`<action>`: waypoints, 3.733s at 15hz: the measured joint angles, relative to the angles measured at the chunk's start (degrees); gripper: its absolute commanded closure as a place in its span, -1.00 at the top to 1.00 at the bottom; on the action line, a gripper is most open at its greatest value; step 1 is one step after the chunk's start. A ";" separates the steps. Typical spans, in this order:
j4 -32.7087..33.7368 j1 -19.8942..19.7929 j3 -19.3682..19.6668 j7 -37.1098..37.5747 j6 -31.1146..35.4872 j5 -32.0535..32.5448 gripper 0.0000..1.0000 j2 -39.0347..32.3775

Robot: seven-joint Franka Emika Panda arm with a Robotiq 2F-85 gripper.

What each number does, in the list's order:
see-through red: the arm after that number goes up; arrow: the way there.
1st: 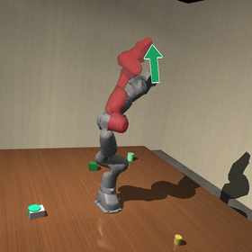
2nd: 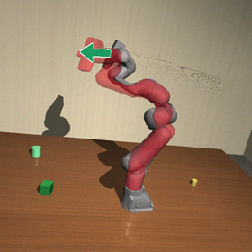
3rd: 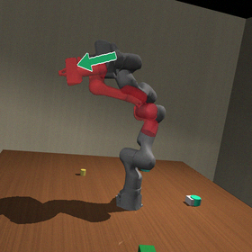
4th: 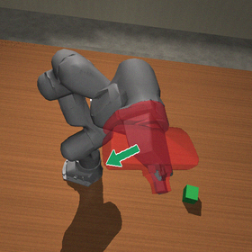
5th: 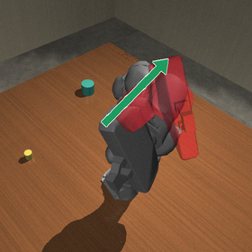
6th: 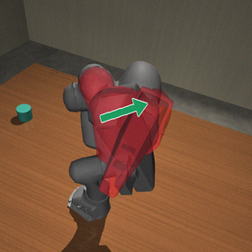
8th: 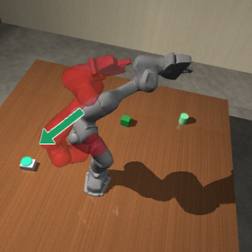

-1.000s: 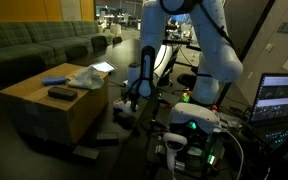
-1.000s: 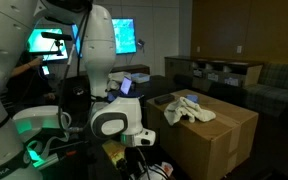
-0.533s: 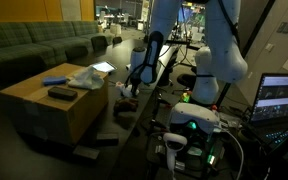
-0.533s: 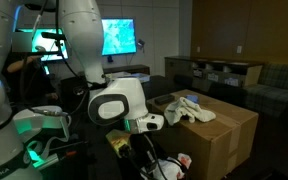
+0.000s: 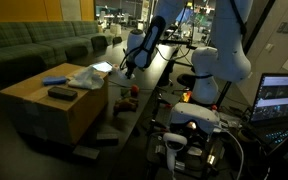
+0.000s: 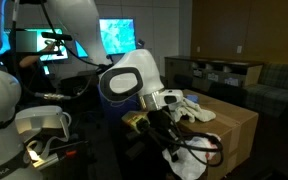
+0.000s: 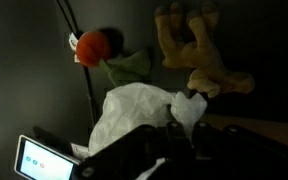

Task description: Switch all the objects from the box and the table

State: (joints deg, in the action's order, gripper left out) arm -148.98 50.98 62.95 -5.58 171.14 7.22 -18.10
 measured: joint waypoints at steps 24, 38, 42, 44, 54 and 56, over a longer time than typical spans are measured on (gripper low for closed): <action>47.35 -46.81 -56.19 -12.21 -19.27 8.07 -0.84 -12.39; 71.42 -49.33 -59.97 -16.74 -28.33 8.07 0.17 -30.02; 73.32 -49.36 -59.97 -16.96 -29.12 8.07 0.75 -30.28; 73.91 -49.40 -59.97 -17.00 -29.13 8.07 0.99 -30.03; 72.02 -49.41 -64.13 -20.42 -29.09 8.07 1.00 -27.49; 71.01 -49.40 -65.54 -21.34 -29.07 8.07 1.00 -27.35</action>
State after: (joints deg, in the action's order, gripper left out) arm -77.96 1.57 -2.59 -26.92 142.07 15.29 -45.45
